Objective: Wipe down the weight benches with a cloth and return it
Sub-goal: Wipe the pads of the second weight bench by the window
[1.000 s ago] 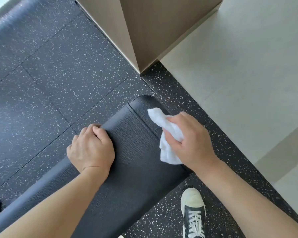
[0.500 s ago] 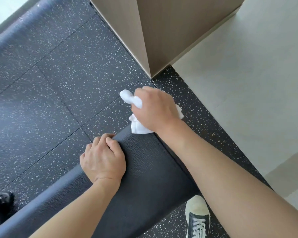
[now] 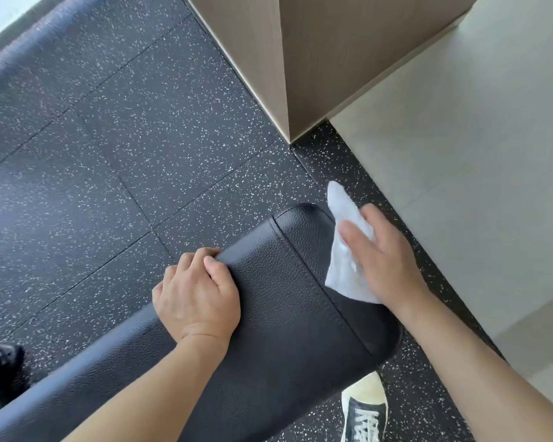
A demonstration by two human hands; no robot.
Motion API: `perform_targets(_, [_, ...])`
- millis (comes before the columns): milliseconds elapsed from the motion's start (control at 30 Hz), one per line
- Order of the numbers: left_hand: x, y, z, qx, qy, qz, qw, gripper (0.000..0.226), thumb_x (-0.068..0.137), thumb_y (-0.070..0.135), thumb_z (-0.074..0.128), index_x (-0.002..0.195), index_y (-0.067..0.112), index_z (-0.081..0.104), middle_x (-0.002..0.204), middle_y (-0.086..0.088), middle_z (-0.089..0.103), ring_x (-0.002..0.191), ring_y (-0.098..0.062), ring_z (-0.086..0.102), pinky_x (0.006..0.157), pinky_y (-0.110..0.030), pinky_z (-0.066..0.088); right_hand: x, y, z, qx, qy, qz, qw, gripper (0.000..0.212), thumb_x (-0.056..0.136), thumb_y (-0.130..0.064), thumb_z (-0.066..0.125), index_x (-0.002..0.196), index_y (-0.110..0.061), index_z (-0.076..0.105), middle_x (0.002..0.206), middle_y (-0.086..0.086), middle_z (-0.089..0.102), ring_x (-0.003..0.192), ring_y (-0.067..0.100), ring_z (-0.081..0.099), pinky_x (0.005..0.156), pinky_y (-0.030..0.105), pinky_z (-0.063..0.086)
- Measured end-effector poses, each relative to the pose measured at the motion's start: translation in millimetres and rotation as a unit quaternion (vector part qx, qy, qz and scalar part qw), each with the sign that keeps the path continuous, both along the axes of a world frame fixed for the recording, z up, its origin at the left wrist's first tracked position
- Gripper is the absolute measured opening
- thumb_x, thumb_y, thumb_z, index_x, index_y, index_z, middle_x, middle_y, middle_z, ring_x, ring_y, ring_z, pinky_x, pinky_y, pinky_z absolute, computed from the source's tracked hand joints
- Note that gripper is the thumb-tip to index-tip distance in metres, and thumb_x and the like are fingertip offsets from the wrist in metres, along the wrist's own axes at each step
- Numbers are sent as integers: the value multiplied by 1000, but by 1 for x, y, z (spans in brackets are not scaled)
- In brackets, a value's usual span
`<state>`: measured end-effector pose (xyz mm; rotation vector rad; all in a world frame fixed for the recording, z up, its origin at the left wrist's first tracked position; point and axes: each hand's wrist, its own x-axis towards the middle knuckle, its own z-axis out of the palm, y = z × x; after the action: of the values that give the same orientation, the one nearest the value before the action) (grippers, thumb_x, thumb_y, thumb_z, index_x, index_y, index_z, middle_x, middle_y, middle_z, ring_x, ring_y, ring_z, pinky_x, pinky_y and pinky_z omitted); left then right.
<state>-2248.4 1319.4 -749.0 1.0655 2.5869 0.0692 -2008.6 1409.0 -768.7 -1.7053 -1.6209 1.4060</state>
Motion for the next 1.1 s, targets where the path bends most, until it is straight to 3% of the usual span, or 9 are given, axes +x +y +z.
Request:
perform_targets(133, [1, 1, 1, -4, 0, -5, 1000, 49, 97, 36, 22, 107, 31, 70, 104, 3, 70, 101, -30, 60, 90, -46, 41, 5, -21, 7, 36, -40, -9, 999, 37, 101, -54, 52, 80, -27, 36, 66, -13, 43, 58, 5, 40, 56, 22, 35])
perform_targets(300, [1, 1, 0, 6, 5, -4, 1000, 50, 96, 36, 21, 107, 29, 69, 107, 0, 70, 102, -32, 59, 91, -46, 39, -36, 41, 3, 11, -29, 32, 999, 39, 104, -43, 55, 79, -17, 40, 65, -7, 40, 57, 11, 37, 57, 36, 33])
perform_targets(400, [1, 1, 0, 5, 5, -1, 1000, 50, 97, 35, 21, 109, 27, 70, 111, -3, 71, 104, -35, 59, 92, -47, 39, -52, 57, 2, 1, -6, 49, 999, 42, 102, -43, 57, 81, -9, 43, 66, -3, 41, 60, 17, 40, 59, 37, 34])
perform_targets(500, [2, 0, 0, 11, 6, -1, 1000, 52, 97, 36, 21, 110, 27, 70, 113, -4, 72, 105, -36, 60, 92, -48, 39, -27, 28, 4, 10, 17, 17, 1000, 39, 103, -45, 56, 80, -18, 39, 65, -10, 37, 57, 9, 35, 57, 34, 33])
perform_targets(667, [3, 2, -1, 20, 5, 7, 1000, 53, 96, 36, 20, 111, 25, 70, 115, -5, 72, 106, -36, 60, 93, -49, 39, 46, -61, 7, 4, -33, -32, 999, 42, 103, -53, 51, 77, -27, 31, 62, -12, 32, 55, 5, 31, 52, 25, 29])
perform_targets(767, [3, 0, -1, 21, 2, 9, 1000, 53, 96, 35, 20, 110, 25, 70, 114, -5, 72, 105, -35, 60, 93, -48, 39, 55, -87, 10, 7, -64, -67, 996, 40, 102, -52, 50, 76, -28, 33, 60, -11, 36, 55, 6, 33, 52, 26, 31])
perform_targets(867, [3, 0, -1, 20, -3, 12, 1000, 53, 96, 36, 18, 108, 25, 69, 112, -5, 71, 104, -35, 59, 91, -48, 38, 36, -65, 9, 20, -81, -73, 994, 42, 101, -49, 51, 75, -21, 33, 60, -7, 36, 54, 8, 32, 54, 34, 34])
perform_targets(1100, [0, 1, -2, -14, 2, -16, 1000, 59, 94, 39, 12, 111, 26, 67, 115, -5, 69, 109, -34, 58, 94, -47, 37, -8, 18, -11, -48, -33, -53, 997, 48, 98, -39, 61, 66, -23, 29, 61, -9, 29, 52, 8, 25, 58, 38, 23])
